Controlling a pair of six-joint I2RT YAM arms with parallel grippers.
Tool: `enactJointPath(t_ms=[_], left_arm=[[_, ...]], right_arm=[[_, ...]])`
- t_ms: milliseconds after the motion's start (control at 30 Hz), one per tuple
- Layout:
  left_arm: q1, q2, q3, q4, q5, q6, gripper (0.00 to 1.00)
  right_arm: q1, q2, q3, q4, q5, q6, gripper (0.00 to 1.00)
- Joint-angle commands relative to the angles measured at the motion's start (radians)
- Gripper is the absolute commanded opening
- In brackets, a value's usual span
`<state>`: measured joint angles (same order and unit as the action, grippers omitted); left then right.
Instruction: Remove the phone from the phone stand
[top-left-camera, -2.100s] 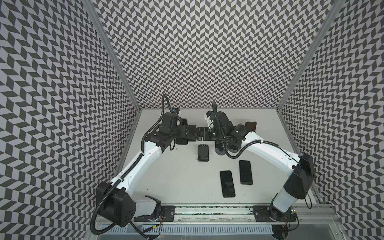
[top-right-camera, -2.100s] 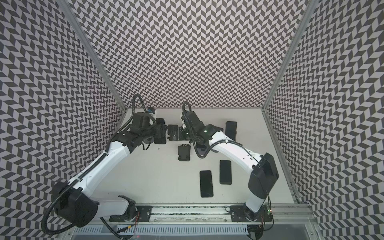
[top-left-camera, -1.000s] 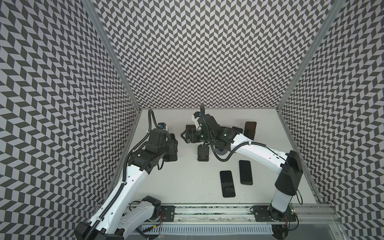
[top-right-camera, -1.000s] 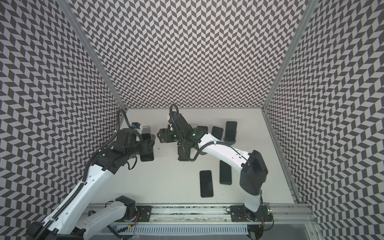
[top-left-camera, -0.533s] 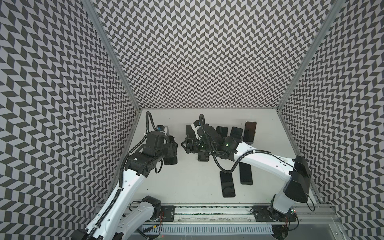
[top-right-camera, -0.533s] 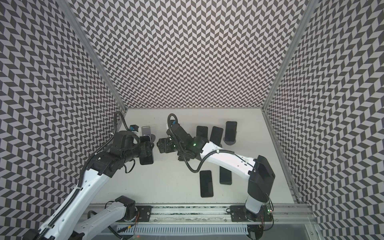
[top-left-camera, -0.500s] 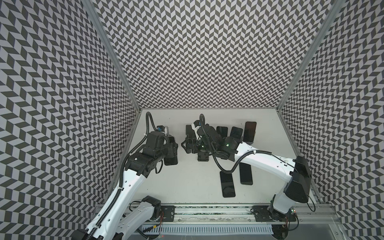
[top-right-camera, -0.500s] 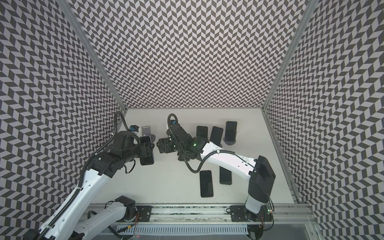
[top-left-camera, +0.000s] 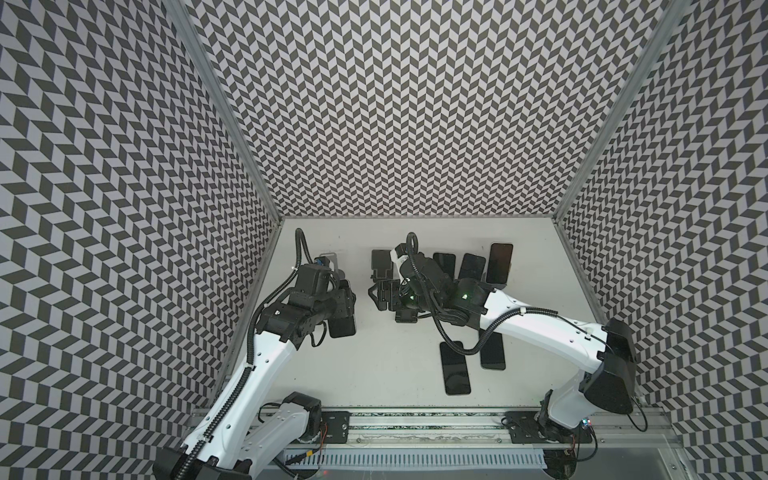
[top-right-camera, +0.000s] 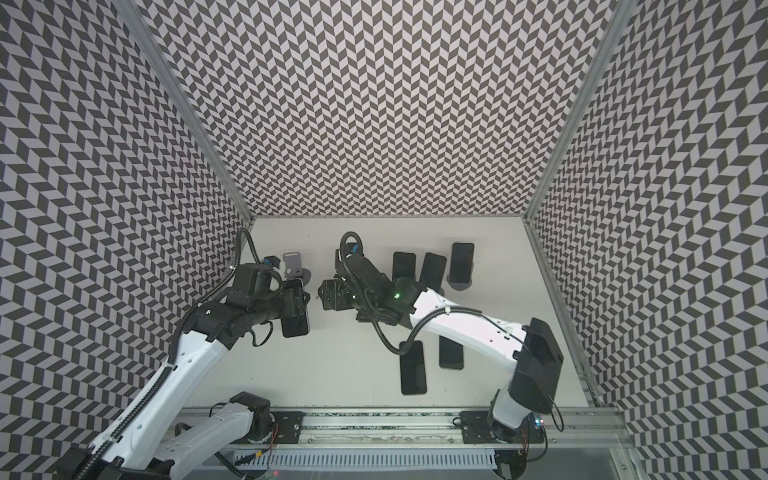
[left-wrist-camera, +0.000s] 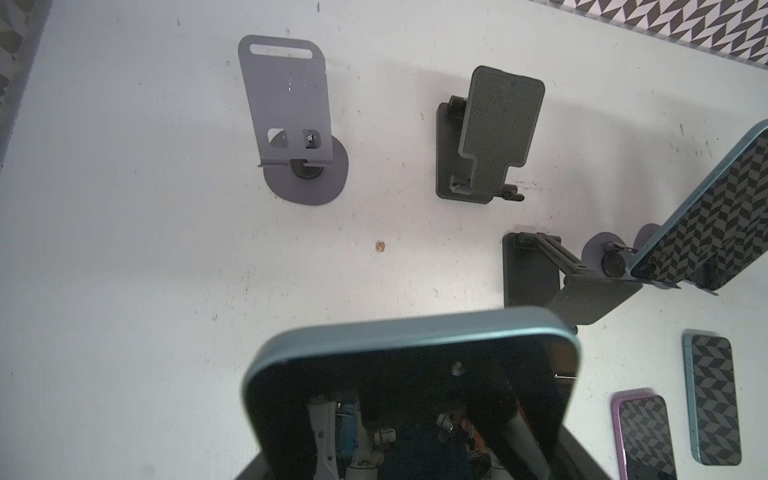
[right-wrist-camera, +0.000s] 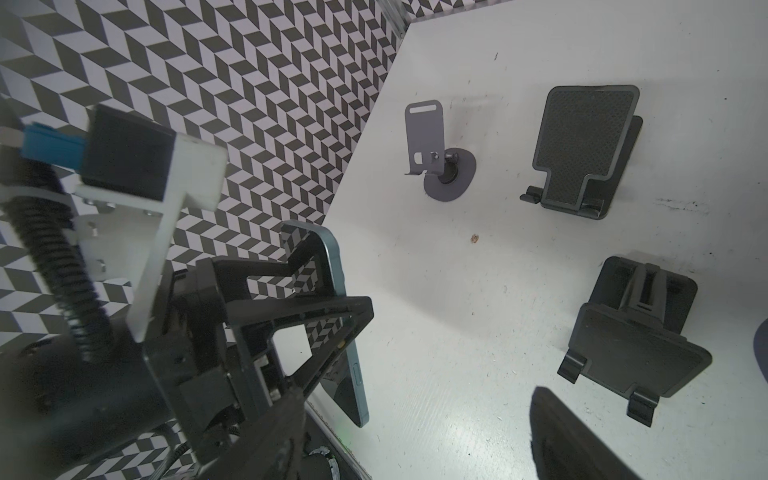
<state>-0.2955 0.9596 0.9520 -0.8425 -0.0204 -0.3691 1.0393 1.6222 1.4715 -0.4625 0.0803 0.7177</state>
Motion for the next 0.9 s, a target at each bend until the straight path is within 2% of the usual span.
enactJointPath(t_ms=[0,167,367,867], left_arm=[[0.009,0.004,0.002,0.003,0.02,-0.011,0.57],[0.029,0.026,-0.011,0.005,0.05,-0.004,0.57],[0.1,0.034,-0.055,0.033,0.133,0.007,0.56],[0.199,0.007,-0.156,0.046,0.185,0.007,0.56]], right_arm=[[0.007,-0.015,0.01,0.001,0.03,0.012,0.83],[0.01,-0.013,0.012,-0.013,0.03,0.016,0.83],[0.019,-0.003,0.018,-0.026,0.015,0.012,0.83],[0.031,0.08,0.118,-0.01,-0.04,-0.025,0.82]])
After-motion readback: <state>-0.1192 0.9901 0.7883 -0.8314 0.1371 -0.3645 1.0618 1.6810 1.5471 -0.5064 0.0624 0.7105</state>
